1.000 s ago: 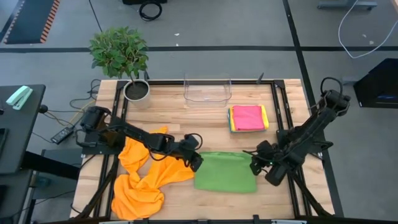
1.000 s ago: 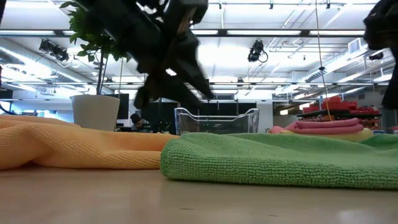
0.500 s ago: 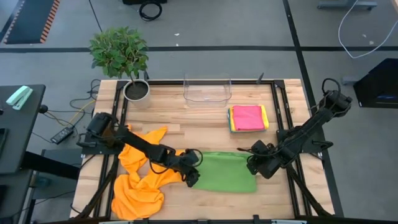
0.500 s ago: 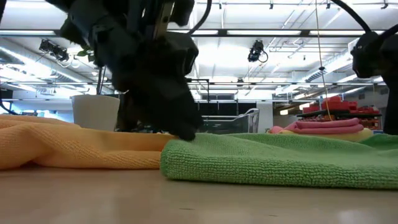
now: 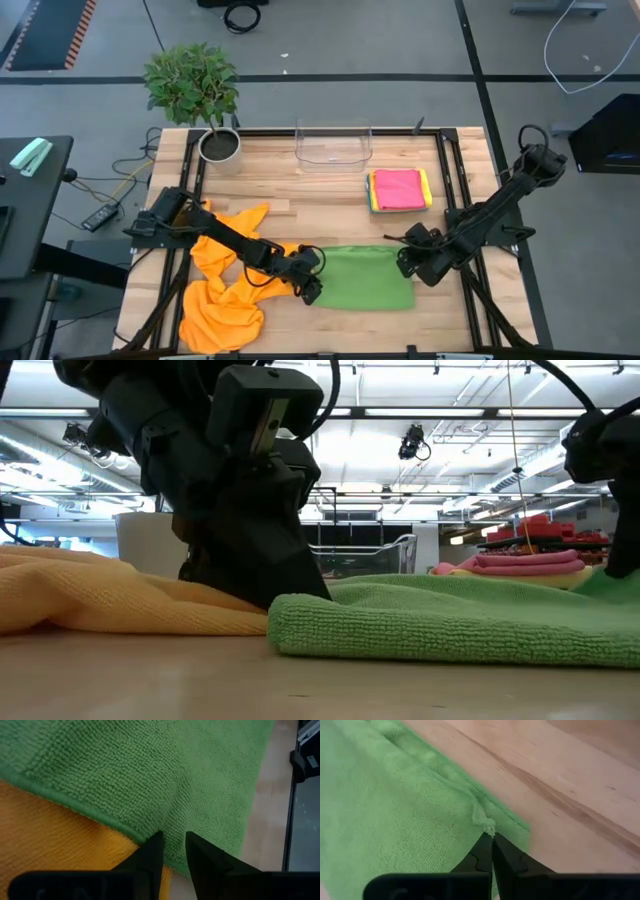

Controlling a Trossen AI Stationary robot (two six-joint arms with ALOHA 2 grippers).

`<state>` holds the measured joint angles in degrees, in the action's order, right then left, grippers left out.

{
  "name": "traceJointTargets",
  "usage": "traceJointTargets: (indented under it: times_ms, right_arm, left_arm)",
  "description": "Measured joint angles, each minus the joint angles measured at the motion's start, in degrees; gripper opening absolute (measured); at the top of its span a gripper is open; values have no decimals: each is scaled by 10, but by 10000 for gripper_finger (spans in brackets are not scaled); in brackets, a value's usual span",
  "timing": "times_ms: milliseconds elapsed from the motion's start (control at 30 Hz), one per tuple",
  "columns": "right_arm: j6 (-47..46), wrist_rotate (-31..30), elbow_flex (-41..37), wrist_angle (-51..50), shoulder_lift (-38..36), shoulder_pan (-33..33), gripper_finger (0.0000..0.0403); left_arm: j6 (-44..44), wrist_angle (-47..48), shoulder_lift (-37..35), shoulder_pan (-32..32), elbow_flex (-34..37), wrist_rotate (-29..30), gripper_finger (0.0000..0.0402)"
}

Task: Fold microfiber towels
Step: Fold the green towel

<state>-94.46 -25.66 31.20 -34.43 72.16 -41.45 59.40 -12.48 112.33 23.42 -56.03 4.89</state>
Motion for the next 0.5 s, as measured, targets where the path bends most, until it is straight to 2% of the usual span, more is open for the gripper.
traceJointTargets:
  times_ms: [233,367,500]
  right_arm:
    - [-108,13,0,-90,-14,-8,5]
    - [-84,17,0,-93,-14,4,15]
    - [-38,16,0,-77,-17,28,49]
  left_arm:
    - [11,0,0,0,1,0,88]
    - [12,-2,1,-1,1,0,88]
    - [11,-6,1,-9,1,-3,83]
